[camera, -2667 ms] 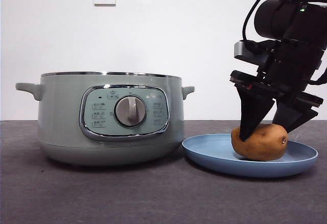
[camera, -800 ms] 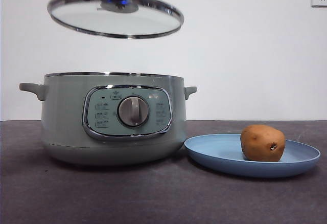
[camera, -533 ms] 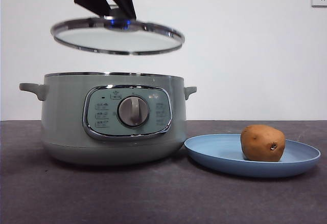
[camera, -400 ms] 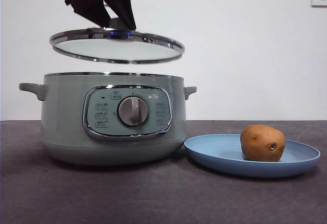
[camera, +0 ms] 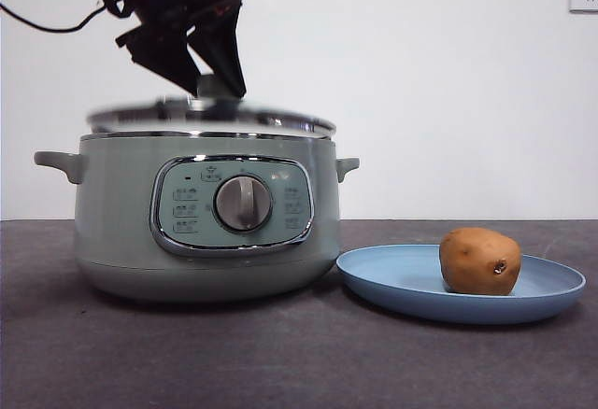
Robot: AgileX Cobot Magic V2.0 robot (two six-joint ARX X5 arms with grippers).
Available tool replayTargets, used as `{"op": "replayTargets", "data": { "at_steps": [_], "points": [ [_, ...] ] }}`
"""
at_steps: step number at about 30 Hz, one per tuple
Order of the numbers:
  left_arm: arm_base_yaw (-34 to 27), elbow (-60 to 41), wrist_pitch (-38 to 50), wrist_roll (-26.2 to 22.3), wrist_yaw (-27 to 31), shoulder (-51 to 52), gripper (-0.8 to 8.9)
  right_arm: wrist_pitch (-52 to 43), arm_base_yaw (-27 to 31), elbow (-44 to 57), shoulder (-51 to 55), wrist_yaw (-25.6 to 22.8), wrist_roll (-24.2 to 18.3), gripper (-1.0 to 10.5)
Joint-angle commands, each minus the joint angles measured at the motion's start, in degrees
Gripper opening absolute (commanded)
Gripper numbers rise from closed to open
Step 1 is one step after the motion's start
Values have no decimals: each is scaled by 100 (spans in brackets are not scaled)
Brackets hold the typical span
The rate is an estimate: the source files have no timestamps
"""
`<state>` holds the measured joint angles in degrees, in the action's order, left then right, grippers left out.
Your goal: Take the potato out from the steamer,put the potato on the plate,close the lid
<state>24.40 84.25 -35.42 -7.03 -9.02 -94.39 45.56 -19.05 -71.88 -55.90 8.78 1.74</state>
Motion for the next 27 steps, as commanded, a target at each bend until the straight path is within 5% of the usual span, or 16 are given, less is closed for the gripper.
{"op": "replayTargets", "data": {
  "at_steps": [1,27],
  "points": [
    [-20,-155,278,90,-52,83,-9,-39,0,0,-2,-22,35,500],
    [-17,-632,-190,234,245,83,-9,-50,-2,0,-2,-17,37,501]
  ]
}}
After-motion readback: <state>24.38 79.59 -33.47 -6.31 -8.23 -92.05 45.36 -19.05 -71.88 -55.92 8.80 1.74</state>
